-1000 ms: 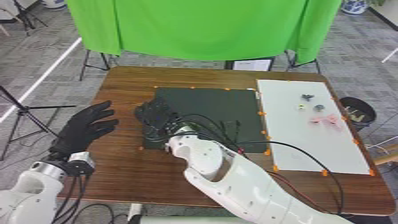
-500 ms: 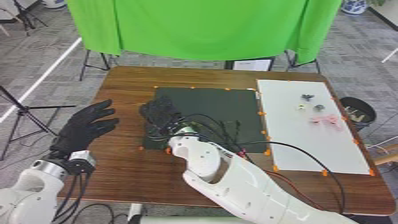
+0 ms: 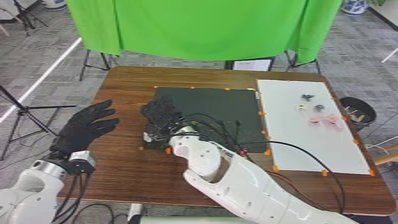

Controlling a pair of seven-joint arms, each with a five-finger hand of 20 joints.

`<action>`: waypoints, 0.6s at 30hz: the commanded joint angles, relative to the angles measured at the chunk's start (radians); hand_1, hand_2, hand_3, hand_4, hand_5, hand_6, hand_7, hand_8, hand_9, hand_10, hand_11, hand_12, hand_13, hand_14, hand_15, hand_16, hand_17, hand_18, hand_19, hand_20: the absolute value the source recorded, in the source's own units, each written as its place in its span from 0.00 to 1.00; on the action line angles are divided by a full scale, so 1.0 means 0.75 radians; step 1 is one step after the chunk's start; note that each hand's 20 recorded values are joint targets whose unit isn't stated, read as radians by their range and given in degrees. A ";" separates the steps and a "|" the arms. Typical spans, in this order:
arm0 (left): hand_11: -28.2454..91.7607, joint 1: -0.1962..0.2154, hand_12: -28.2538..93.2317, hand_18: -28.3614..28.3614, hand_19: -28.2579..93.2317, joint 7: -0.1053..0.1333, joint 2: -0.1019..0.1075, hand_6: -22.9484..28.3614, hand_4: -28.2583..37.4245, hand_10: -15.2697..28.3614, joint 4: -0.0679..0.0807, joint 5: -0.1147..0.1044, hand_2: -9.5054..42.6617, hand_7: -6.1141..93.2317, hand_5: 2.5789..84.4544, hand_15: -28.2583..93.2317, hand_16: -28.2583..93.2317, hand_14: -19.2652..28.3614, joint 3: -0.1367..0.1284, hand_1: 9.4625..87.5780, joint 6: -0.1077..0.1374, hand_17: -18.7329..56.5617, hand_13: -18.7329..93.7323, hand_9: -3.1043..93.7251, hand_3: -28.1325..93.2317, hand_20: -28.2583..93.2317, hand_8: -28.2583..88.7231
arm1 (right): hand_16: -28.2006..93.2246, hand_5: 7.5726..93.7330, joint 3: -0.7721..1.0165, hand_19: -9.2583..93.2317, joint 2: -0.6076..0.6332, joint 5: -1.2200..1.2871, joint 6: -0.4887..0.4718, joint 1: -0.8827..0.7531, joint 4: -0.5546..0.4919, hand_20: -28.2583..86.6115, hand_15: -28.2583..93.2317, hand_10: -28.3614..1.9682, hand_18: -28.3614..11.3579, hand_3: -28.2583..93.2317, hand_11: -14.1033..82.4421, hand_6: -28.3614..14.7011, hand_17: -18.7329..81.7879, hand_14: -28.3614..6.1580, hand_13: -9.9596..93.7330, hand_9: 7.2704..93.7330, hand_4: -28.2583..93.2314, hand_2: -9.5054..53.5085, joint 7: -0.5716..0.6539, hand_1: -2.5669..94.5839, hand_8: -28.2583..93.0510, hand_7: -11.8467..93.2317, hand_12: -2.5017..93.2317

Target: Arrange flowers

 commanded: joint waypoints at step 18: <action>0.48 0.173 0.35 0.89 0.62 0.012 -0.063 0.56 0.00 0.66 -0.056 -0.003 0.13 0.29 0.34 0.58 0.19 0.78 -0.076 0.21 0.026 0.15 0.37 0.29 0.83 0.28 0.14 | 0.44 0.53 0.152 0.78 0.175 0.050 -0.088 -0.012 -0.208 0.62 0.83 0.68 0.27 0.92 0.48 0.72 0.39 0.63 0.64 0.66 0.00 0.00 -0.072 0.41 0.23 0.61 0.35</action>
